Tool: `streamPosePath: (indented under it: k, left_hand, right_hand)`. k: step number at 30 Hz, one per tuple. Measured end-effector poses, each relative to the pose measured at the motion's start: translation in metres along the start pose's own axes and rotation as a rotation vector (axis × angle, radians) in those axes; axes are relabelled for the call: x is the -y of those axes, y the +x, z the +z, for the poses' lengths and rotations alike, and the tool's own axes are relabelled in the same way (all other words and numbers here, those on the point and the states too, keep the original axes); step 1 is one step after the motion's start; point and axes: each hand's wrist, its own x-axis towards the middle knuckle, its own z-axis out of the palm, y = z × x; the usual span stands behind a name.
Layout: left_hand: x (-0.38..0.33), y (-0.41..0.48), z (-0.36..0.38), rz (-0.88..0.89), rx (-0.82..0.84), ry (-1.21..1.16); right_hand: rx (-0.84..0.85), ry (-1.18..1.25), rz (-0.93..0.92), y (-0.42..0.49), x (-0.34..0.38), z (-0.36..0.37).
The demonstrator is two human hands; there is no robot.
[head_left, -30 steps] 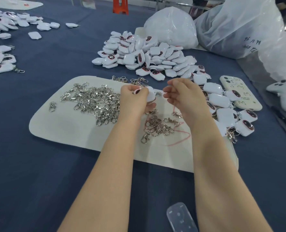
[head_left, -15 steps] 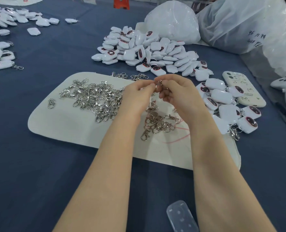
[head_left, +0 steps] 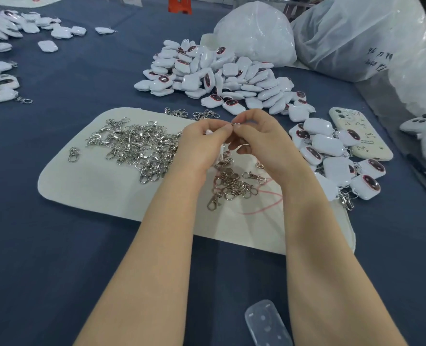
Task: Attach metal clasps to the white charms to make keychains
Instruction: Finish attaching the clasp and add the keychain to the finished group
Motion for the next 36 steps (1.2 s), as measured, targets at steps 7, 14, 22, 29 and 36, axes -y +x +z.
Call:
streamPosePath:
  k: [7, 14, 22, 29, 36]
  left_hand:
    - [0.000, -0.002, 0.002, 0.040, -0.098, 0.015]
    - [0.001, -0.002, 0.005, 0.179, -0.094, 0.218]
    - [-0.001, -0.004, 0.006, 0.258, -0.111, 0.336]
    - [-0.004, -0.004, 0.003, 0.238, -0.115, 0.381]
    - [0.000, -0.003, 0.004, 0.263, -0.140, 0.452]
  right_hand:
    - [-0.045, -0.152, -0.073, 0.000, 0.000, -0.003]
    - [-0.223, -0.316, -0.190, 0.006, 0.001, 0.003]
    - [-0.207, -0.464, -0.284, 0.005, 0.004, 0.007]
    - [-0.139, -0.563, -0.275, 0.006, 0.006, 0.004]
    - [-0.129, -0.432, -0.186, 0.006, 0.003, 0.003]
